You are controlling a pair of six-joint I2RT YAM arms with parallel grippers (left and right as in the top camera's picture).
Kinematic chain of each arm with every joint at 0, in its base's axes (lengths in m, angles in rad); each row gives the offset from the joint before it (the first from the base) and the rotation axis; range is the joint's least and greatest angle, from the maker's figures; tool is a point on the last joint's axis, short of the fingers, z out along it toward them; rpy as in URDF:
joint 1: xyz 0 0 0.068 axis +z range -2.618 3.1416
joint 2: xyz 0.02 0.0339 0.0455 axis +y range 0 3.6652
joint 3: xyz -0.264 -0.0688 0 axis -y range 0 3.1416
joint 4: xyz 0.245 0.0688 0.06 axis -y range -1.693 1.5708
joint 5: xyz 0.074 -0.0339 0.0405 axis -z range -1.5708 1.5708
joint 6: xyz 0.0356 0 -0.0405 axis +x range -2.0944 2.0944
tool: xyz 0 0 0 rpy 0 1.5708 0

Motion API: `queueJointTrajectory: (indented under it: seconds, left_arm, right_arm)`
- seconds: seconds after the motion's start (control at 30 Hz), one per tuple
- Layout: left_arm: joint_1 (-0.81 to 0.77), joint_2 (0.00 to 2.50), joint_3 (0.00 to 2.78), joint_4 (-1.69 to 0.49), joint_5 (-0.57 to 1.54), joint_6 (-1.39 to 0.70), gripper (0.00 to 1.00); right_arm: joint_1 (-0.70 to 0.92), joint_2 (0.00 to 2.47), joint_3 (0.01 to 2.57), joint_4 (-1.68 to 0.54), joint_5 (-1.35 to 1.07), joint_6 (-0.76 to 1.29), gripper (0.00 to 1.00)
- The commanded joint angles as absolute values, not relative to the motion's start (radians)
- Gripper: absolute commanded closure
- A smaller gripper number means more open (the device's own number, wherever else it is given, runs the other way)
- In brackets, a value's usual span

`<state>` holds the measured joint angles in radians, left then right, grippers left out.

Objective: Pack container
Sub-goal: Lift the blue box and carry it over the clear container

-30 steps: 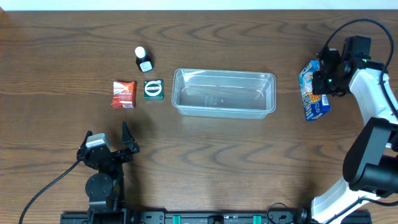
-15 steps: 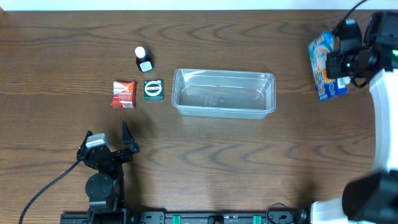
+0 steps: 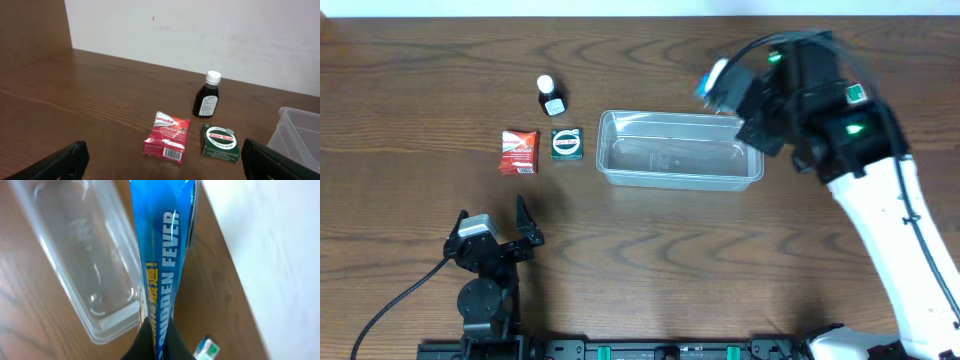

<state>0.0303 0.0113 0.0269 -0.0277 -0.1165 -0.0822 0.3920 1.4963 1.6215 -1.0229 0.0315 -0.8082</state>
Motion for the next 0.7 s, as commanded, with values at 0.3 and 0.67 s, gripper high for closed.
queueJointTrajectory:
  seconds: [0.3,0.67]
  left_arm:
    - [0.035,0.010,0.004,-0.062,-0.139,-0.088,0.02]
    - [0.035,0.010,0.004,-0.062,-0.139,-0.088,0.02]
  right_arm:
    - [0.482,1.605,1.625,-1.057,0.089,-0.966,0.99]
    - [0.540,1.634,1.625,-1.051,0.070,-0.993,0.99]
